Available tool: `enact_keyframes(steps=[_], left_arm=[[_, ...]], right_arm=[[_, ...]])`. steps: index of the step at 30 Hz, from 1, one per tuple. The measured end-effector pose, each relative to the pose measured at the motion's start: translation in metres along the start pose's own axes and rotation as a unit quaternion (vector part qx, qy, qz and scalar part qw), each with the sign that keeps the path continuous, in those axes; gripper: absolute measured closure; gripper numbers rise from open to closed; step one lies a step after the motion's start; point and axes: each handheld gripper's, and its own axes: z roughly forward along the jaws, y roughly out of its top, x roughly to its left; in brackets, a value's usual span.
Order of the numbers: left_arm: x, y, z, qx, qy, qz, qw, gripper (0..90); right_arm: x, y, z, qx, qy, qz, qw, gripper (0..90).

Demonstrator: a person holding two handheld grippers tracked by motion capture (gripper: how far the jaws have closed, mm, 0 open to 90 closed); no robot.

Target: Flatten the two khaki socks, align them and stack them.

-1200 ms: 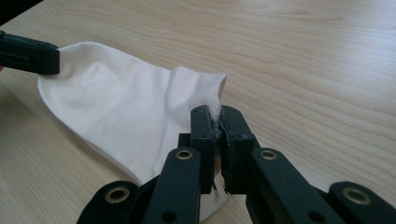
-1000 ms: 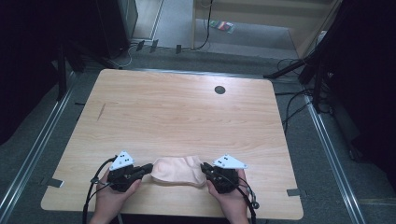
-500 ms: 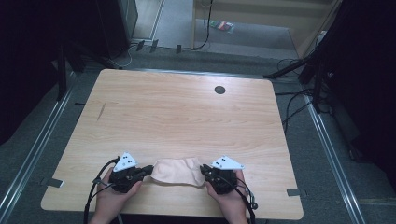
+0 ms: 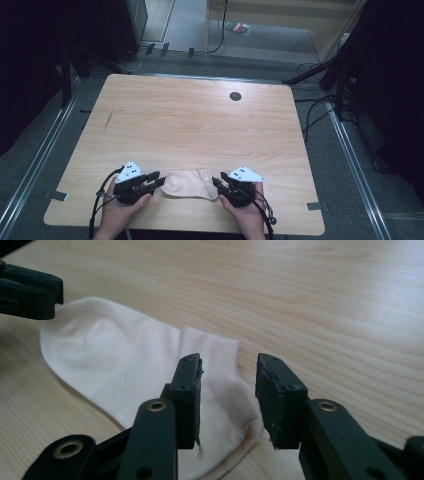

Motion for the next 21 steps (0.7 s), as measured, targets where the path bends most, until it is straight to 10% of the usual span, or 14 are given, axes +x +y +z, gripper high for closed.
enact_keyframes(steps=[9,21], left_arm=[[0.001,0.01,0.015,0.0,-0.017,-0.017,0.9997,90.0],[0.005,0.006,0.023,0.032,-0.01,-0.037,0.9987,90.0]], right_arm=[[0.046,0.008,0.021,-0.004,0.077,-0.002,0.997,89.8],[0.095,0.0,0.073,0.037,0.11,-0.043,0.9924,90.0]])
